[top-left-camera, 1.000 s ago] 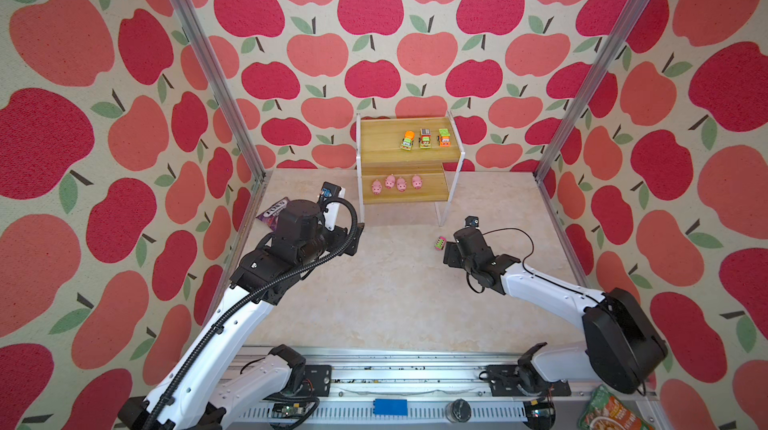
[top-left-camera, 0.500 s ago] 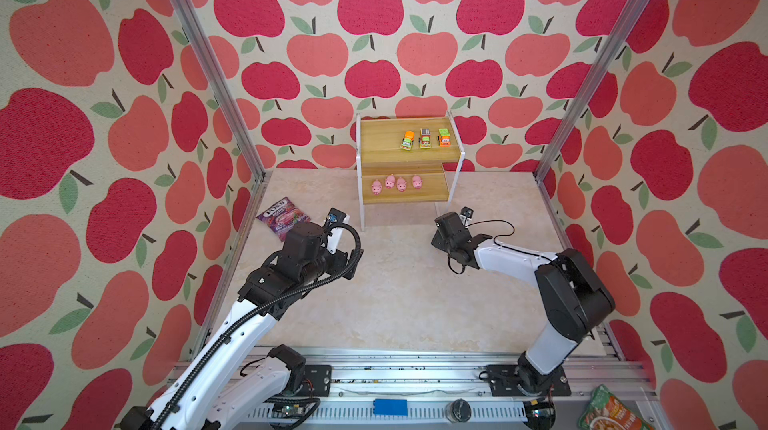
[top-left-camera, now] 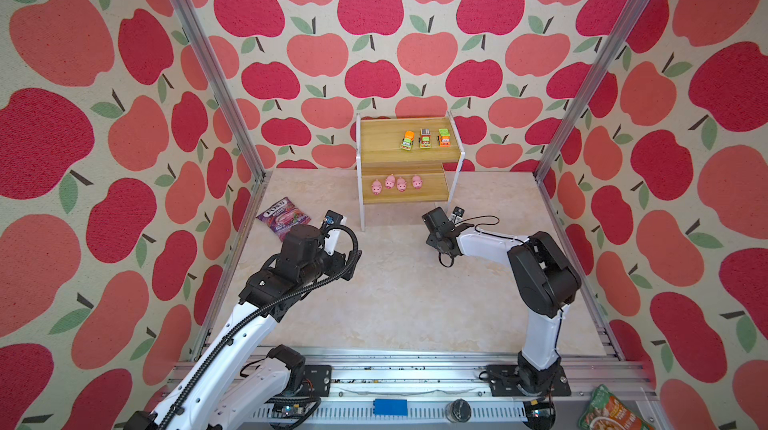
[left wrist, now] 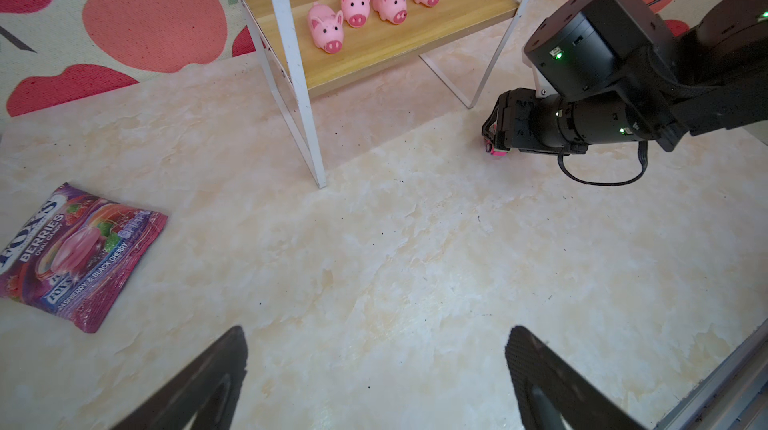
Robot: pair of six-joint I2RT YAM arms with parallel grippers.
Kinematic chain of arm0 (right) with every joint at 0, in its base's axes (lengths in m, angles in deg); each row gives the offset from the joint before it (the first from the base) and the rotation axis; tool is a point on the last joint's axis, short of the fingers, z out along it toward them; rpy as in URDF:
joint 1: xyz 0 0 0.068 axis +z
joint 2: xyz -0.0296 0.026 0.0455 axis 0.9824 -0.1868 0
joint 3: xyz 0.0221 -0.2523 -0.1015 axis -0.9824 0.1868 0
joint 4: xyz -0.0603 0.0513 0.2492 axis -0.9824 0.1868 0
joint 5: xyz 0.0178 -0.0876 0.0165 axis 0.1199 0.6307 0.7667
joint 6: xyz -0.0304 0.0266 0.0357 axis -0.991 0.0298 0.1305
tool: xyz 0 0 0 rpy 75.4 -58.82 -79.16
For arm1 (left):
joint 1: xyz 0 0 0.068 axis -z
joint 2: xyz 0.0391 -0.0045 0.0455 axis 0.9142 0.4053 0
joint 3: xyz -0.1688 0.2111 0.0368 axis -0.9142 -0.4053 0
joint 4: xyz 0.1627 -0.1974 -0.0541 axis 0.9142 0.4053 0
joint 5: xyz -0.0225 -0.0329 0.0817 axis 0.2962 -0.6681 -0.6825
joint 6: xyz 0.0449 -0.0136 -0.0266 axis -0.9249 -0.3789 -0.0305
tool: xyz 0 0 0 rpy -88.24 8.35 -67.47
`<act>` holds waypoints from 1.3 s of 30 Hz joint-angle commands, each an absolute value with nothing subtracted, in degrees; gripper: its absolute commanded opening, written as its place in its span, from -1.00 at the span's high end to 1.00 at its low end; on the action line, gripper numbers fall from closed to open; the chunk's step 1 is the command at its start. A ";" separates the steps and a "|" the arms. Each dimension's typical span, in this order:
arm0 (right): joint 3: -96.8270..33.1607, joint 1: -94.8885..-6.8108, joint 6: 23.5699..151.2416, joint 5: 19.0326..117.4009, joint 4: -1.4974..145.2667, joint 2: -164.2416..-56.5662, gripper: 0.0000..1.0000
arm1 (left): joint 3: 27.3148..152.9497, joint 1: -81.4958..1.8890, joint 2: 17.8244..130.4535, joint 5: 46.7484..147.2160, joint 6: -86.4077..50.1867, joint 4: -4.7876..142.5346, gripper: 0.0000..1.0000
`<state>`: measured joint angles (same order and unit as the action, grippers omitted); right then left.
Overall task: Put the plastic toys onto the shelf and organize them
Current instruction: 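Lower the right gripper onto the pink-green truck and close, then carry the pink-green truck in the right gripper toward the left gripper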
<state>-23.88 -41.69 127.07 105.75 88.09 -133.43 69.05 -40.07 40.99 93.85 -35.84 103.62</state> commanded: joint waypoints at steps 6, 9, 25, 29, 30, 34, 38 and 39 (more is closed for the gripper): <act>-24.25 -41.16 123.68 105.22 88.81 -133.73 0.34 | 67.97 -41.38 40.33 95.33 -34.85 101.81 -0.99; -24.02 -40.18 119.24 105.48 88.73 -132.11 0.61 | 67.89 -42.09 40.42 95.85 -34.63 101.68 -0.99; -14.66 -26.67 84.50 86.73 86.23 -122.37 0.61 | 67.62 -46.77 41.56 96.55 -33.49 100.82 -0.99; -12.40 -20.59 76.78 84.89 83.32 -123.26 0.57 | 67.53 -48.53 41.89 96.57 -33.09 100.57 -0.99; -12.17 -19.66 75.55 84.73 82.81 -123.74 0.54 | 67.52 -48.84 41.93 96.48 -33.05 100.52 -0.99; -11.58 -18.30 73.04 84.22 81.16 -125.17 0.48 | 67.44 -49.28 42.50 96.16 -33.13 100.67 -0.99; -9.08 -17.57 72.26 84.49 79.19 -124.22 0.17 | 67.35 -49.35 42.71 95.80 -33.31 100.88 -0.99; -8.28 -17.45 72.26 84.69 78.70 -123.59 0.06 | 67.34 -49.31 42.50 95.76 -33.33 100.88 -0.99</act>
